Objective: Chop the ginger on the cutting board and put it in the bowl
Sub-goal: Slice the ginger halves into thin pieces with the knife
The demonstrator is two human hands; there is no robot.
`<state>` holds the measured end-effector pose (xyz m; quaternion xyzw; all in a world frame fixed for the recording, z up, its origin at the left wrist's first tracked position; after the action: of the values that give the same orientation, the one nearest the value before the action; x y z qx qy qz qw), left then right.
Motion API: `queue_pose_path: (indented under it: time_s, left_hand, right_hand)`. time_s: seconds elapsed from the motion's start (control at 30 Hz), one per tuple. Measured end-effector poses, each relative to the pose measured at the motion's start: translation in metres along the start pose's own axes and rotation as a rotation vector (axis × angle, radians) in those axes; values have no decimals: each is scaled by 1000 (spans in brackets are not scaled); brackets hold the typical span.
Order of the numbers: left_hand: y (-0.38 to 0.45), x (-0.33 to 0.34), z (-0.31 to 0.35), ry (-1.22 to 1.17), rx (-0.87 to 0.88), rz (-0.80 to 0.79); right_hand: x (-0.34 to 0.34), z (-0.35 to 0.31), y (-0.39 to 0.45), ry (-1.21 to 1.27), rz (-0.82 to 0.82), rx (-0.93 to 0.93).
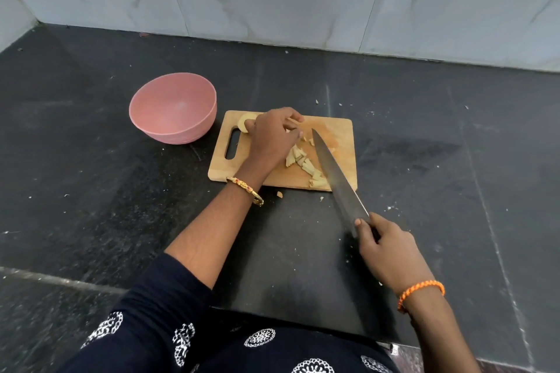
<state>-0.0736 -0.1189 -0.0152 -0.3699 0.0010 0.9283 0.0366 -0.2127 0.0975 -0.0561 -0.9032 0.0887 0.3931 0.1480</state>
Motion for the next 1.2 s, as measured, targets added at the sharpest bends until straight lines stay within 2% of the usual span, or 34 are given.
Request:
queue_pose_path:
  time_s: [0.17,0.33,0.47,0.7,0.9,1.13,1.2]
  left_hand:
    - [-21,-11,6,2,33,25]
    - [-60,26,-2,351,159,-99]
    - [-64,34,-10,505,196,11]
    - [-51,25,-14,463,181,111]
    - [-29,0,-25,398,116,226]
    - [-19,-53,-67,34,-56,405]
    - [-20,-62,-69,-24,-23,402]
  right_hand:
    - [-3,3,0,143,91,-7]
    - [-9,1,10,189,148,-18]
    - [-7,0,9,175,137,-23]
    - [-12,4,6,166,154,7]
    - [-15,13,4,35,194,101]
    - [-19,-6,8,-135,214,85]
    - [-16,-12,6,-140,223,70]
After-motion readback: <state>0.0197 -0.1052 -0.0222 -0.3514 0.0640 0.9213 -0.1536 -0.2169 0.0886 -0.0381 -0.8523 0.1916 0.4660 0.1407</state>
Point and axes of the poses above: each hand's wrist, its own y-axis towards the middle knuckle, its own x-axis out of the palm, z = x × y, the point moved 10 cm from there along y, towards the middle knuckle, and after that the axes turned 14 degrees about -x, right-handed, at the moved point
